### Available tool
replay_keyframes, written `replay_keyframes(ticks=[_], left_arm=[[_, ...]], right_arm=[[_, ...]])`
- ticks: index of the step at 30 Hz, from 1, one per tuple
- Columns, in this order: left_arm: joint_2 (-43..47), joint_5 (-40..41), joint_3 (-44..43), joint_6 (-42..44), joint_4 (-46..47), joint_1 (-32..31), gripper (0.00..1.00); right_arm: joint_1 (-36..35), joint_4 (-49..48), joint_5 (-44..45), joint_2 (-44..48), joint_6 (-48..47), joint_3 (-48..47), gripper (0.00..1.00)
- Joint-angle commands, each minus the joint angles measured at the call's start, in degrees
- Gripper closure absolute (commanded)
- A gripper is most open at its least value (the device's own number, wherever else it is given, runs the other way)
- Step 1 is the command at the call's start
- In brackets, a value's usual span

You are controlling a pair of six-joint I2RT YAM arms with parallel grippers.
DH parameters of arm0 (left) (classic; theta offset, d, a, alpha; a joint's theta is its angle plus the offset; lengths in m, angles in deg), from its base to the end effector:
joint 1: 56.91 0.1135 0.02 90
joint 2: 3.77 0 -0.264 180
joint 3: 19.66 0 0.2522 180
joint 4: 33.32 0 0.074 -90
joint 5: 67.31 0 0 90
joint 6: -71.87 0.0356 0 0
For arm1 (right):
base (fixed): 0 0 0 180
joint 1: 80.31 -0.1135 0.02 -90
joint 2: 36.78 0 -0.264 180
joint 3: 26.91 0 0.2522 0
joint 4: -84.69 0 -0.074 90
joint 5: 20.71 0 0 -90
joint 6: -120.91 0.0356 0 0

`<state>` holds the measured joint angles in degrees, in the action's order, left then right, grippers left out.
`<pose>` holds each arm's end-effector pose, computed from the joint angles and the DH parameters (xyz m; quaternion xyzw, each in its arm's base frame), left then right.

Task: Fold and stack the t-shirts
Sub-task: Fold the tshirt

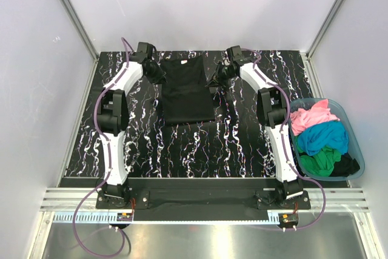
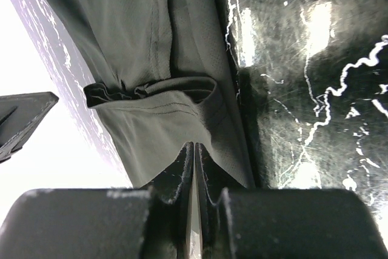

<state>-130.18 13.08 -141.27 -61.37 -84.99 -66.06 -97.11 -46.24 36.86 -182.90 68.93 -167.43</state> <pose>0.4811 -0.0835 0.2139 -0.2566 0.9193 -0.1988 0.2225 0.5213 0.1773 0.1512 0.0852 0.9149 0.3703 0.1362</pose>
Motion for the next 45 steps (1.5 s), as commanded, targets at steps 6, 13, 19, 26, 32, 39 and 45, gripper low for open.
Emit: replay_keyframes(ticks=[6, 13, 19, 26, 32, 39, 45], left_arm=[[7.4, -0.9, 10.1, 3.3, 2.5, 0.3, 0.93], [0.7, -2.9, 5.8, 2.9, 4.7, 0.7, 0.93], [-2.3, -5.2, 0.6, 0.7, 5.5, 2.1, 0.92], [1.4, 4.6, 0.8, 0.9, -4.2, 2.7, 0.88], [13.7, 4.5, 5.2, 4.7, -6.8, 2.9, 0.77], [30.9, -6.6, 36.6, 6.4, 4.3, 1.9, 0.71], [33.3, -20.1, 47.8, 5.1, 21.9, -1.3, 0.73]], right_arm=[[0.4, -0.9, 0.6, 1.8, -0.7, -0.1, 0.90], [0.4, -0.8, 1.4, 4.9, -2.0, 4.4, 0.90], [0.4, 1.0, 2.2, 8.1, -4.0, 6.7, 0.90], [0.4, 2.5, 1.9, 13.2, -5.1, 12.4, 0.90], [-0.3, 0.3, -5.0, 18.6, -6.8, 21.2, 0.89], [-2.2, -2.8, -9.1, 22.0, -7.4, 29.5, 0.89], [-2.9, -3.1, -9.3, 18.3, -8.7, 29.1, 0.89]])
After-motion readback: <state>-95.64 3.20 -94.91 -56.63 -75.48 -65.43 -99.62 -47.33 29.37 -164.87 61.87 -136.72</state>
